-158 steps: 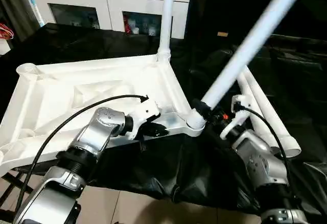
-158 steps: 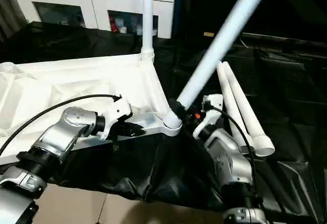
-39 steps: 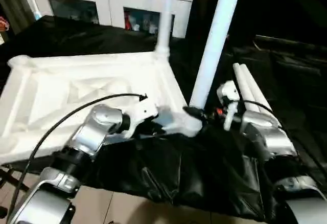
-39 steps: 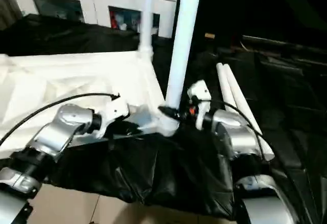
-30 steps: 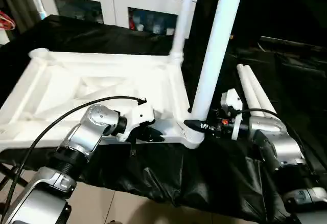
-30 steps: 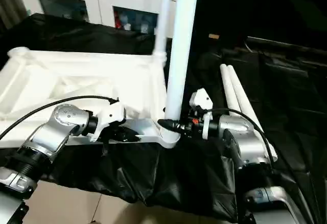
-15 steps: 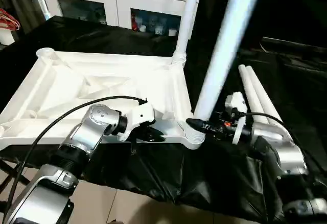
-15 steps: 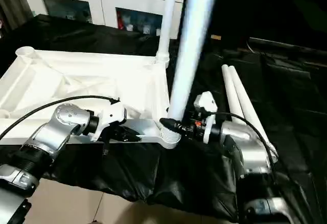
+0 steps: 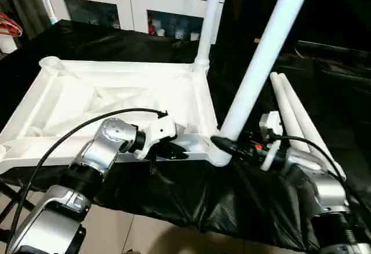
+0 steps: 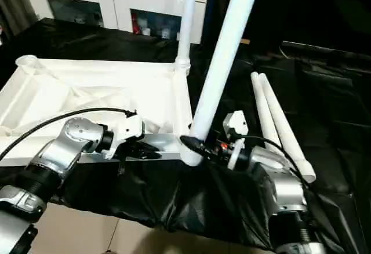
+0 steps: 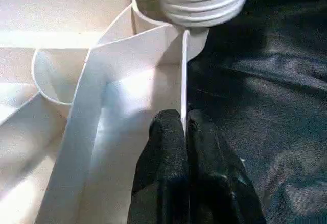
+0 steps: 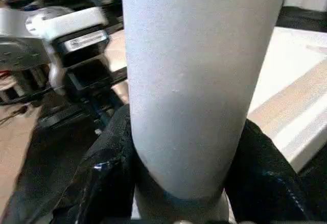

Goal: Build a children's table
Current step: Rotate leg to tighten

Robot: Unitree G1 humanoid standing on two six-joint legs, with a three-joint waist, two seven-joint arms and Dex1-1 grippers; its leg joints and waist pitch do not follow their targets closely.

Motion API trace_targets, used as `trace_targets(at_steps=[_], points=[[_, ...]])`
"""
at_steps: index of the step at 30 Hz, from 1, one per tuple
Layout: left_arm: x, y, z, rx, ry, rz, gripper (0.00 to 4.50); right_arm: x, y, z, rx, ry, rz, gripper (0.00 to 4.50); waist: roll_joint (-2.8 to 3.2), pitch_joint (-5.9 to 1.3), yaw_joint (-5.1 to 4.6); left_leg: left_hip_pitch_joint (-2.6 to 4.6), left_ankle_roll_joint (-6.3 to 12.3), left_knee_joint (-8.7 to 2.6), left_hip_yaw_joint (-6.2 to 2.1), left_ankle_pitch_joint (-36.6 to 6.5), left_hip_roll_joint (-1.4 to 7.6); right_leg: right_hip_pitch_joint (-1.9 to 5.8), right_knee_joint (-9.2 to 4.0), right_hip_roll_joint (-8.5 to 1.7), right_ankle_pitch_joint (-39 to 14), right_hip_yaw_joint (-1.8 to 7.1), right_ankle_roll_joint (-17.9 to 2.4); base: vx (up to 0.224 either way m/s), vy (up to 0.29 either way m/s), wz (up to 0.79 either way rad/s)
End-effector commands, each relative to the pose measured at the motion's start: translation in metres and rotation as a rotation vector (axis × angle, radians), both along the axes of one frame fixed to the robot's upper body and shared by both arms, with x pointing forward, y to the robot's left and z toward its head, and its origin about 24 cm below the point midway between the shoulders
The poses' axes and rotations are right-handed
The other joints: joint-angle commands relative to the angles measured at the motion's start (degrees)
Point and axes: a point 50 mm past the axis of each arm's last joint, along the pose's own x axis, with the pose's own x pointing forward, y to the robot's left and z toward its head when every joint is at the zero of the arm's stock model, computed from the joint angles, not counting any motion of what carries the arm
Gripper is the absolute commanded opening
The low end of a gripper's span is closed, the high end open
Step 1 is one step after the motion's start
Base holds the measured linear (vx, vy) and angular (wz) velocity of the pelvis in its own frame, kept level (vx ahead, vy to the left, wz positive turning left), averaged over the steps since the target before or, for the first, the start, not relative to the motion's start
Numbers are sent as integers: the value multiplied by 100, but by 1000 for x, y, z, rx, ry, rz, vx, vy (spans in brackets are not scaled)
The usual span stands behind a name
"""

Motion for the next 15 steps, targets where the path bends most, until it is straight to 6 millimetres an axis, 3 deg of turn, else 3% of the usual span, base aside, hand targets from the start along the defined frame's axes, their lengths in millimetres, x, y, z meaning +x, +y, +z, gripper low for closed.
trace_targets(at_steps=[1, 5, 9, 15], points=[[10, -3, 19, -34, -90, 26, 0, 7, -6, -10, -20, 49, -119, 187, 89, -318, -9, -53, 104, -450, 70, -822, 40, 336, -364, -236, -745, 126, -1359, 0, 0, 0], [9, -3, 18, -34, -87, 22, 0, 14, -8, -7, -9, 34, -179, 187, 85, -338, -22, -70, 115, -424, 76, -548, 23, 359, -321, -220, -351, 123, -1406, 0, 0, 0], [9, -4, 17, -34, -87, 23, 0, 14, -8, -14, -41, 57, -186, 187, 79, -347, -24, -77, 258, -395, 85, -284, 13, 378, -275, -213, 94, 121, -1501, 0, 0, 0], [9, -3, 16, -35, -86, 29, 0, 10, -8, -22, -38, 86, -194, 187, 90, -329, -22, -58, 285, -404, 94, -498, 26, 366, -313, -226, -248, 130, -1488, 0, 0, 0]])
